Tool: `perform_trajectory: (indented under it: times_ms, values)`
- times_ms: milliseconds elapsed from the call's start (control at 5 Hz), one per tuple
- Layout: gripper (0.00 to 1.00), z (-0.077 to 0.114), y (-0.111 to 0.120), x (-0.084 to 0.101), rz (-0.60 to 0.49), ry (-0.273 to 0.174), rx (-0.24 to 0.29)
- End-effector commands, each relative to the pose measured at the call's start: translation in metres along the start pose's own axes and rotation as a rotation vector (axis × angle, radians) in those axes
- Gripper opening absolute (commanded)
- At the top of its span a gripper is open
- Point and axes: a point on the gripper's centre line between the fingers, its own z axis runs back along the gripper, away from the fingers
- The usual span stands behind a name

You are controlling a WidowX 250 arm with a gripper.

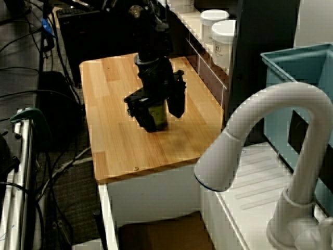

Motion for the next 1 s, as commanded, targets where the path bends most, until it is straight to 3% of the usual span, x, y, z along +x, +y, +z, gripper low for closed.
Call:
perform_trajectory:
  times_ms: [0,400,800]
  values:
    - [1.0,-0.005,0.022,-0.013,-0.01,0.012,0.006]
    - [1.0,0.002,0.028,-0.036,-0.02,0.024,-0.022]
    - [1.0,0.003,0.029,-0.069,-0.05,0.044,-0.076]
